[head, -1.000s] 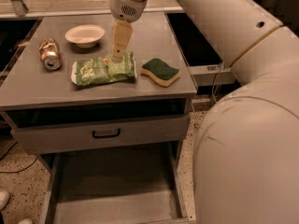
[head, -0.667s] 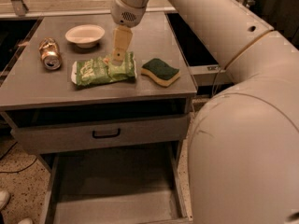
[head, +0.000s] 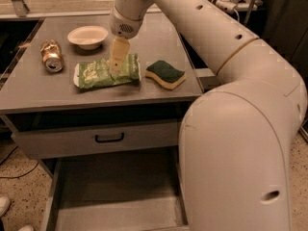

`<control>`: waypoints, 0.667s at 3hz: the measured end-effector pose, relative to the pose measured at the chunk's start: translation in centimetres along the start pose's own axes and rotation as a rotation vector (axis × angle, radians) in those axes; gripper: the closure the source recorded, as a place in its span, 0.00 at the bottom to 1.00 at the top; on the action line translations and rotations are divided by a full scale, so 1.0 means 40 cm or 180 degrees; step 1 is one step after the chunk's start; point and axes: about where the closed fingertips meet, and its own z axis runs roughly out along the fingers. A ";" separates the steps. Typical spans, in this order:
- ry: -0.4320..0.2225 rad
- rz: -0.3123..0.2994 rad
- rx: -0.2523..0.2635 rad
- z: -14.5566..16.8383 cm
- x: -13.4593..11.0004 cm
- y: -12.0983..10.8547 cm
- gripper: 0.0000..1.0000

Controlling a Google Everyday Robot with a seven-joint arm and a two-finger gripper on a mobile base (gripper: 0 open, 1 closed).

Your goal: Place green jalapeno chip bag into middle drawer

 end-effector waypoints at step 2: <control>-0.0083 0.0022 -0.0186 0.085 -0.029 0.026 0.00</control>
Offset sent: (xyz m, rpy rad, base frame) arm -0.0111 0.0358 -0.0384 0.0220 0.0848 0.0349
